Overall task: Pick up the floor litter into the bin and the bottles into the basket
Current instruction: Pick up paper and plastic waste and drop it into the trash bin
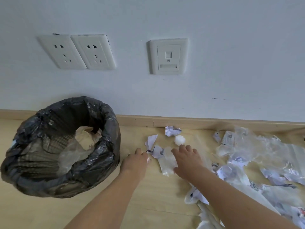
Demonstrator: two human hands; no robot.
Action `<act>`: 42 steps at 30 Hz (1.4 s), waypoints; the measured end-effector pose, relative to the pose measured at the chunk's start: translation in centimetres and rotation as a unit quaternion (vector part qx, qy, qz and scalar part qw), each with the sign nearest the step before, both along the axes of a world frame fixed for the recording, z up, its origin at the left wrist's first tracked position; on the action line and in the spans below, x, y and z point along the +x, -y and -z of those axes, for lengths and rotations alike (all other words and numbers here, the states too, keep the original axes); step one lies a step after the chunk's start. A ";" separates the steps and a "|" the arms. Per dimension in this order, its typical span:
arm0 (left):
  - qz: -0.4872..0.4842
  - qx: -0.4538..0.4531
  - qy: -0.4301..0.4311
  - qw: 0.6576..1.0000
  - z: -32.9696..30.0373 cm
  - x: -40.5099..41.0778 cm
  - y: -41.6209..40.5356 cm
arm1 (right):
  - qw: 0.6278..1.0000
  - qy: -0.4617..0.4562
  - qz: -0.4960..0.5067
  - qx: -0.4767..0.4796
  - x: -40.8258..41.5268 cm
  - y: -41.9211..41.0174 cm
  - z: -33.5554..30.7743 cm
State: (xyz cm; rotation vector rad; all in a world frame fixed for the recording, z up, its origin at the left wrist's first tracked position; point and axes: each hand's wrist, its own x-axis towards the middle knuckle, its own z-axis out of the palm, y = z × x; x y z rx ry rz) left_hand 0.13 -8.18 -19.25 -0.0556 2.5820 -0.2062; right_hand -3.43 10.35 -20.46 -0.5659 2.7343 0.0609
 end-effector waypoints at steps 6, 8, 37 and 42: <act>-0.048 0.057 -0.011 0.997 1.0 0.0 0.0 | 0.999 -0.043 -0.008 -0.014 -0.6 -0.6 0.1; -0.075 0.089 -0.016 0.993 0.3 0.1 0.1 | 0.999 -0.051 0.001 -0.017 -0.7 -0.9 -0.6; -0.227 0.257 -0.369 0.864 -19.3 3.3 18.8 | 0.745 -0.049 0.165 -0.644 1.5 20.4 -23.3; -0.266 0.276 -0.255 0.888 -17.1 5.6 21.7 | 0.838 0.057 0.159 -0.518 2.6 25.6 -19.9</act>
